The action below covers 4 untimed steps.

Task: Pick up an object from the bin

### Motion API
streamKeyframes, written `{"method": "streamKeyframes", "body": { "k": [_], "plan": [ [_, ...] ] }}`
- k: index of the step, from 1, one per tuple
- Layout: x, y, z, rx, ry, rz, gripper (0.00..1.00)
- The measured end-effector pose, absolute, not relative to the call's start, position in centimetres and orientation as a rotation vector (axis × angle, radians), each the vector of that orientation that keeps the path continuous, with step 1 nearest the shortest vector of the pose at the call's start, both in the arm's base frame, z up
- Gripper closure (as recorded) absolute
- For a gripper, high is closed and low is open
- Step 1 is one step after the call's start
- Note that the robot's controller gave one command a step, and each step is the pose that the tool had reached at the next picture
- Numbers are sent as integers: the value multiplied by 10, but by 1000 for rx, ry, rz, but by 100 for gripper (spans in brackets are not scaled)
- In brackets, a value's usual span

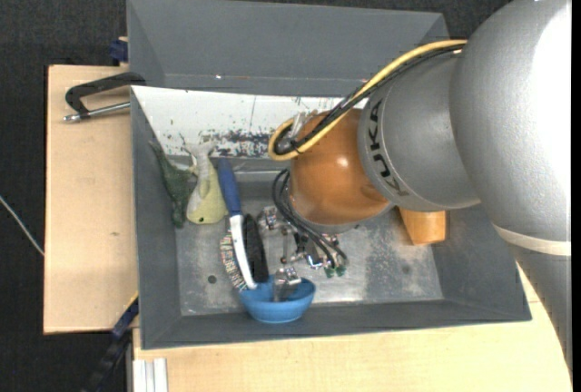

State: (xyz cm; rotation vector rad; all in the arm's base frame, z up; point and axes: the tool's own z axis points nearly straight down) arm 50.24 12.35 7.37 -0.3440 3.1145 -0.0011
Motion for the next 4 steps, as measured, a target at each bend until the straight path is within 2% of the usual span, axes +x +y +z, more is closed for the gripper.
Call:
{"method": "streamKeyframes", "body": {
  "k": [1, 2, 3, 4],
  "plan": [
    [499, 79, 91, -766, 3042, -1, 0],
    [512, -49, 106, -819, 3026, -6, 0],
    [504, 30, 157, -1059, 2946, 2, 0],
    [514, 122, 75, -1370, 2830, 5, 0]
  ]
}}
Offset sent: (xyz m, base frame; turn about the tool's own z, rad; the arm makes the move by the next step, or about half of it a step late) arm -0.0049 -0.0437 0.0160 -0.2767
